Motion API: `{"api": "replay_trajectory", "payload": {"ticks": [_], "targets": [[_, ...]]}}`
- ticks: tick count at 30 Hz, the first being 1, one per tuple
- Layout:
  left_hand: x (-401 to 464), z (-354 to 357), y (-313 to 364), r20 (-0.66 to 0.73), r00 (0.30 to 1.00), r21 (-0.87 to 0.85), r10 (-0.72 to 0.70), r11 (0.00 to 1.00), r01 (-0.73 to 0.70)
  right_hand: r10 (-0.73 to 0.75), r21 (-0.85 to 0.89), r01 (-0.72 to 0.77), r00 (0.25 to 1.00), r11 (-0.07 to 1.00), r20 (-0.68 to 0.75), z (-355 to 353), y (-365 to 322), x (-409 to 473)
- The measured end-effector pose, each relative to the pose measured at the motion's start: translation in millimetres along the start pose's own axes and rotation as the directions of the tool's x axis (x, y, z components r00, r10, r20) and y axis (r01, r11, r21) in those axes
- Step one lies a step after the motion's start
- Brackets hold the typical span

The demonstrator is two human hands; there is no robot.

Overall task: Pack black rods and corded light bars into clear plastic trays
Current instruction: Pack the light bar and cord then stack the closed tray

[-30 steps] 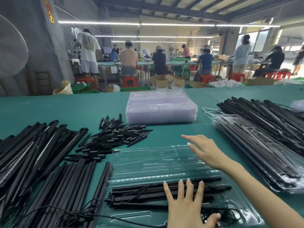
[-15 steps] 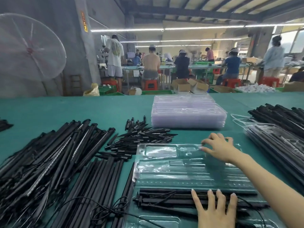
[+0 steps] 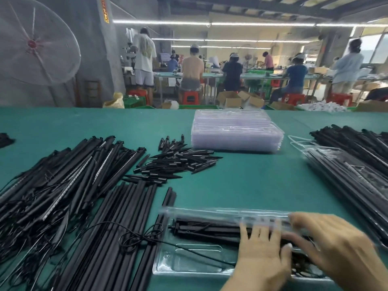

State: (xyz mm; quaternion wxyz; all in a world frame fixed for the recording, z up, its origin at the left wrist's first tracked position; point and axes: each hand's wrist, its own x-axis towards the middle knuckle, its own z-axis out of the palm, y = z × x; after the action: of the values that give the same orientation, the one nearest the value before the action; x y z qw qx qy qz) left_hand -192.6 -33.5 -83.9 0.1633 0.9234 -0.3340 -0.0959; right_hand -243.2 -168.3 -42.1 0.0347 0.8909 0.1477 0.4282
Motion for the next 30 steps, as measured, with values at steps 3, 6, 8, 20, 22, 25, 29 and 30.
{"api": "replay_trajectory", "payload": {"ticks": [3, 6, 8, 20, 22, 25, 29, 30], "targets": [[-8.8, -5.9, -8.2, 0.056, 0.997, 0.058, 0.057, 0.997, -0.060, -0.013, 0.051, 0.011, 0.999, 0.999, 0.051, 1.2, -12.2, -21.1], [-21.5, -13.2, -14.9, 0.073, 0.994, 0.072, 0.086, 0.993, -0.092, -0.005, 0.064, 0.002, 0.999, 0.998, 0.052, 2.1, -20.1, -30.0], [-36.6, -20.7, -16.2, 0.082, 0.994, 0.091, 0.074, 0.993, -0.081, -0.055, 0.031, 0.053, 0.996, 0.998, 0.066, 3.2, -21.1, -32.4], [-84.0, -75.6, -75.2, -0.222, 0.970, 0.102, -0.101, 0.987, 0.126, -0.105, 0.055, 0.096, 0.977, 0.994, 0.187, 2.7, -28.8, -45.9], [-67.4, -58.9, -88.1, -0.100, 0.987, 0.160, -0.122, 0.978, 0.137, -0.073, 0.115, 0.041, 0.956, 0.992, 0.284, -0.6, -29.0, -45.2], [-59.5, -32.6, -100.9, -0.104, 0.987, 0.181, -0.125, 0.973, 0.143, -0.008, 0.245, -0.106, 0.905, 0.964, 0.425, -9.0, -21.8, -43.5], [-55.8, -30.1, -106.1, -0.087, 0.986, 0.181, -0.140, 0.971, 0.154, 0.149, 0.403, -0.386, 0.849, 0.830, 0.506, -7.8, 16.4, -24.6], [-55.8, -30.6, -105.1, -0.078, 0.987, 0.182, -0.142, 0.971, 0.154, 0.175, 0.295, -0.372, 0.832, 0.880, 0.527, 0.1, 26.9, -20.8]]}}
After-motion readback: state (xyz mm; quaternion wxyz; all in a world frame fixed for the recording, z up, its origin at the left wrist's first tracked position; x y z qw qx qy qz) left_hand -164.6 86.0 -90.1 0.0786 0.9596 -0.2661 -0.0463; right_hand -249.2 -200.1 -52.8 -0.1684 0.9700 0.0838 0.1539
